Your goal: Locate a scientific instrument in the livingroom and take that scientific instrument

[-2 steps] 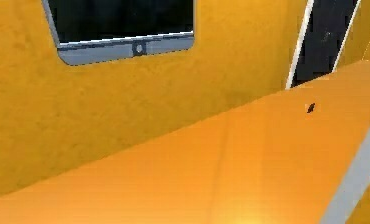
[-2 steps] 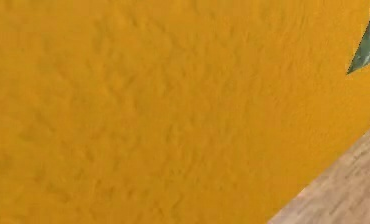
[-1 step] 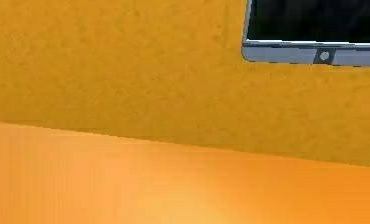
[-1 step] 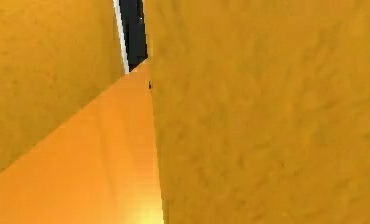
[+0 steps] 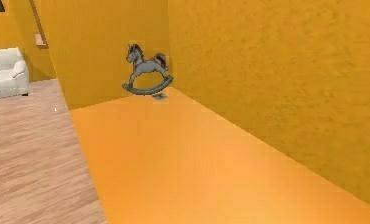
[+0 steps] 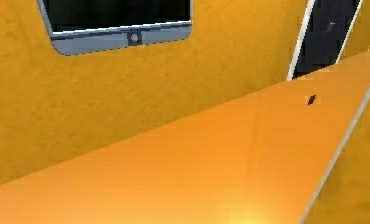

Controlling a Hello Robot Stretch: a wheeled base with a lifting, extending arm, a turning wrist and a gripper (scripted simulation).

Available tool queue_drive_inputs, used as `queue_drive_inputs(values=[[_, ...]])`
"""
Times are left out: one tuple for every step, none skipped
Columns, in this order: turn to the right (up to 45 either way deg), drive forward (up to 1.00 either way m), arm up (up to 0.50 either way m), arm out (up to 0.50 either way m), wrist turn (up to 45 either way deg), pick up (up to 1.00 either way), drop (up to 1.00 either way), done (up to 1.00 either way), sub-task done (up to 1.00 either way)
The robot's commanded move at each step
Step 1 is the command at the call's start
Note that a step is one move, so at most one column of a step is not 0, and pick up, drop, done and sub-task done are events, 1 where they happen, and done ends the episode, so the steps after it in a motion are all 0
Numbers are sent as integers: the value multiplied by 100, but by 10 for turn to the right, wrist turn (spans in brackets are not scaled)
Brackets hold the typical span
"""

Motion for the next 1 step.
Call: queue_drive_inputs(values=[[0, 25, 0, 0, 0, 0, 0, 0, 0]])
